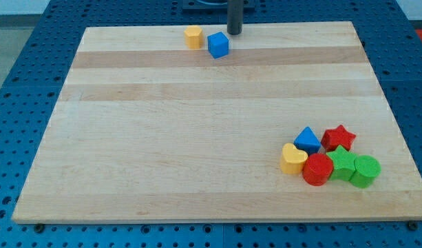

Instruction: Push the blue cube towards the center of the board

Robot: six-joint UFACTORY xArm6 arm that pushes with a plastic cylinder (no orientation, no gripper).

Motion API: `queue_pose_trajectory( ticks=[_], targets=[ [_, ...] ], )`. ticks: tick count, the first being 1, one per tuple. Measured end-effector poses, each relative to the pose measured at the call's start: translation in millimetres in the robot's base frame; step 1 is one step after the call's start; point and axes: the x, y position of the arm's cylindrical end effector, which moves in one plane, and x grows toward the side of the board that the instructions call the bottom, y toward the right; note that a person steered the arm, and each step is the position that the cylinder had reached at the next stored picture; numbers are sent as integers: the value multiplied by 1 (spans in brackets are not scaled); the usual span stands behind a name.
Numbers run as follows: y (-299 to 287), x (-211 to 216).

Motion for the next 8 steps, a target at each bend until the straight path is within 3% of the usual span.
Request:
queue_pose_trajectory(
  ticks=[2, 8],
  targets=[
    [-24, 13],
    [-38, 145]
  ],
)
